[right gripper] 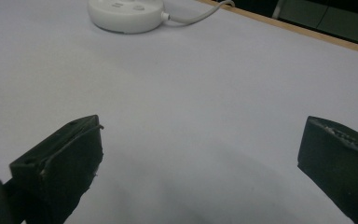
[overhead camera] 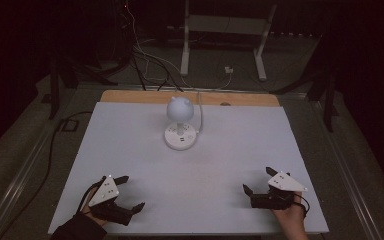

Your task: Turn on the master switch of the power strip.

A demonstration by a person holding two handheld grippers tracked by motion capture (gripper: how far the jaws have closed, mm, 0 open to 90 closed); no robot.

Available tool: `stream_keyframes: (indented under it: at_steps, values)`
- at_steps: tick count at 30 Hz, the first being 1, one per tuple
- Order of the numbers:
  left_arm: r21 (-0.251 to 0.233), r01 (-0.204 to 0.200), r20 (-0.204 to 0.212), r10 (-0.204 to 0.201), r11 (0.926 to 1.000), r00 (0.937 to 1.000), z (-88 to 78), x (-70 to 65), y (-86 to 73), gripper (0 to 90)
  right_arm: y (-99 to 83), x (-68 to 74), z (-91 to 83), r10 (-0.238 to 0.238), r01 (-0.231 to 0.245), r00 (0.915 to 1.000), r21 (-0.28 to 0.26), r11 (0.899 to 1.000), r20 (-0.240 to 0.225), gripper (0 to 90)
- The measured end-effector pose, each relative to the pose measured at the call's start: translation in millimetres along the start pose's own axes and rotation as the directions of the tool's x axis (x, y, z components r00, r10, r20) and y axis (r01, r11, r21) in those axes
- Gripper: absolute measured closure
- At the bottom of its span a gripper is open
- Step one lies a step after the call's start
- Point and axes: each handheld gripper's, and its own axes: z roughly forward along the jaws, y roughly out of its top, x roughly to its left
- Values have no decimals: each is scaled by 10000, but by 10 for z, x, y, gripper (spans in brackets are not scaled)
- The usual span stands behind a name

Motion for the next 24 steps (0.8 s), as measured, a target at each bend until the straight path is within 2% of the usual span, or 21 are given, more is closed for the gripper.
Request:
stream_keyframes:
  at_steps: [3,12,14,24]
  values:
    - [-97,17,-3,-17,10000,10000,-7,3,2,1,-2,-15,1,299,-298,9994,5,9996,-183,1]
    - [-277,172,22,-172,9995,9999,-21,15,6,1,9,-21,8,565,-564,9980,50,9984,-266,0]
    - [-308,171,11,-170,9994,9999,-25,17,5,1,20,-24,-2,939,-940,9948,-17,9956,-404,0]
    - [-331,178,4,-178,9993,9998,-35,6,7,1,84,59,-29,822,-817,9958,120,9966,-414,0]
